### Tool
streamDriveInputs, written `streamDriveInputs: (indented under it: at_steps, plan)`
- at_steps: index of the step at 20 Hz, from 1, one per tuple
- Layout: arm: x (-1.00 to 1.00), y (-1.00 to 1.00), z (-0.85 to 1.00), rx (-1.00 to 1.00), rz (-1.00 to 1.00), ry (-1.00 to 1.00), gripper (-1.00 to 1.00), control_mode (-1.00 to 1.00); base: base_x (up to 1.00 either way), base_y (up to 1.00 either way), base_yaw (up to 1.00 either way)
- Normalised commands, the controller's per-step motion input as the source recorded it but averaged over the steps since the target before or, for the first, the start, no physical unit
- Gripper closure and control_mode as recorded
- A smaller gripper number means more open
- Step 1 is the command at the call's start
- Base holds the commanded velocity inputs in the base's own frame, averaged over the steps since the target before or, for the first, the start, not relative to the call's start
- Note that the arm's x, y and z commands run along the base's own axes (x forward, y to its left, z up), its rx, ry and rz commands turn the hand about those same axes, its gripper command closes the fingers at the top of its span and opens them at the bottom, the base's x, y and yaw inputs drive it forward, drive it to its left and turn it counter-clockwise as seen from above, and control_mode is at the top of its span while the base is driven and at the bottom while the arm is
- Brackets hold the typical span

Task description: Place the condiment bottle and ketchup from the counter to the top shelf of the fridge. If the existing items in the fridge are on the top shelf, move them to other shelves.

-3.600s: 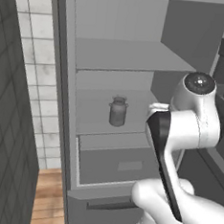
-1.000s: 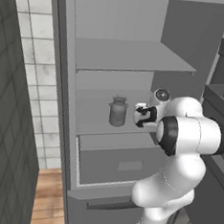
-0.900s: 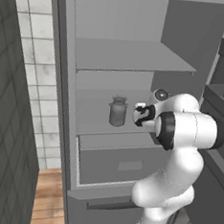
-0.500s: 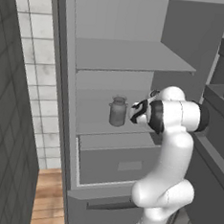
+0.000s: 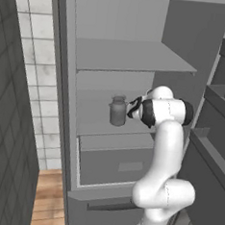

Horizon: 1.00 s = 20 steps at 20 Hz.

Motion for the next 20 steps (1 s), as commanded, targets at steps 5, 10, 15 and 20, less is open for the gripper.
streamDriveInputs:
  at_steps: [5,10,15,20]
  plan:
    - [0.01,-0.04,0.11,0.00,0.00,-0.14,-1.00,-1.00,0.00,0.00,0.00]
    - [-0.88,0.12,0.49,0.00,0.00,-0.14,-1.00,-1.00,0.00,0.00,0.00]
    - [-1.00,0.07,0.51,0.01,0.00,-0.14,-1.00,-1.00,0.00,0.00,0.00]
    - [-1.00,0.07,0.80,0.02,0.00,-0.19,-1.00,-1.00,0.00,0.00,0.00]
